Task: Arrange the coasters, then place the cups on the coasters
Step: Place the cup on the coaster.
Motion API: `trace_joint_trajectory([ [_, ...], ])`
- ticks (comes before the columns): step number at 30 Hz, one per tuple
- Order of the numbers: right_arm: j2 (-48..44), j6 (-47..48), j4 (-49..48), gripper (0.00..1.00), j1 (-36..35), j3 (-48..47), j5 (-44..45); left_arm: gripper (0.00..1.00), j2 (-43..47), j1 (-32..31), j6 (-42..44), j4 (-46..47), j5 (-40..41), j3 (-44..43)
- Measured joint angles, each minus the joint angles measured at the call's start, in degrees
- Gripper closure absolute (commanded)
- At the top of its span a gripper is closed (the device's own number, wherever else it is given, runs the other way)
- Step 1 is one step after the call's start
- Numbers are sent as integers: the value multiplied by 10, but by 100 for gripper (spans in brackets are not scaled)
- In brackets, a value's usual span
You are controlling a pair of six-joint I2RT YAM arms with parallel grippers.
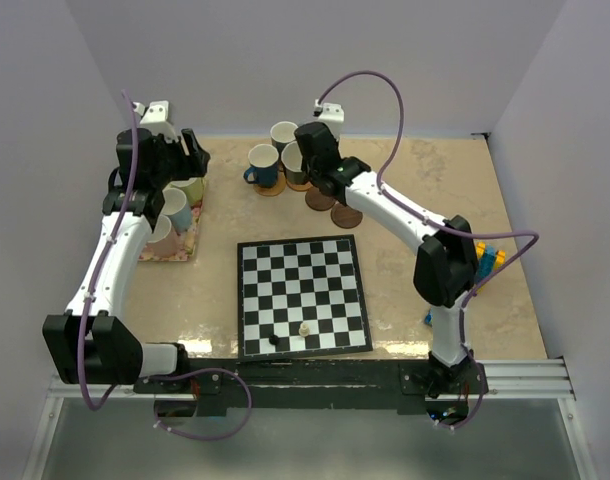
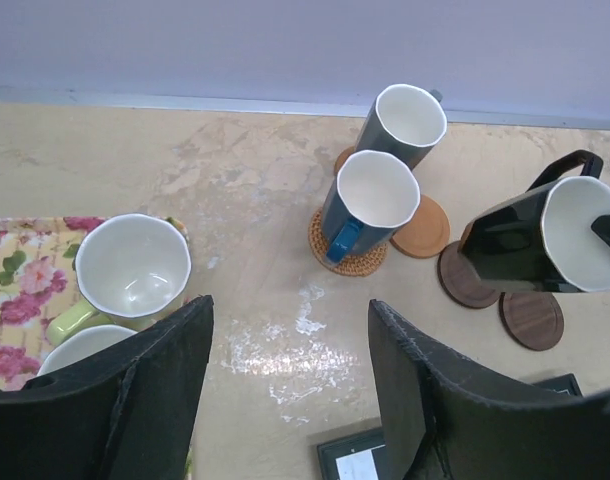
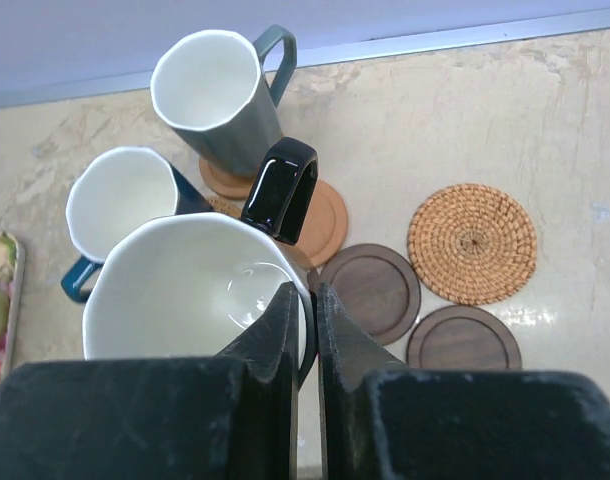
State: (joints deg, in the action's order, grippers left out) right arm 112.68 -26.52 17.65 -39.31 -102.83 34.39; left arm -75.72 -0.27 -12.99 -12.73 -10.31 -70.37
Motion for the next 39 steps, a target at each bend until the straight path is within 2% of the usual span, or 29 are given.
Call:
trace_joint_trajectory([
  [5, 69, -48, 34, 100, 13, -73, 1, 32, 2, -1, 0, 0, 23, 0],
  [13, 134, -82, 90, 100, 36, -106, -8, 32, 1, -1, 0, 0, 42, 0],
  [24, 176, -62, 93, 100, 45, -184, -5, 31, -2, -1, 0, 14, 51, 0],
  [39, 232, -33, 75, 100, 66, -233, -43, 31, -12, -1, 0, 35, 52, 0],
])
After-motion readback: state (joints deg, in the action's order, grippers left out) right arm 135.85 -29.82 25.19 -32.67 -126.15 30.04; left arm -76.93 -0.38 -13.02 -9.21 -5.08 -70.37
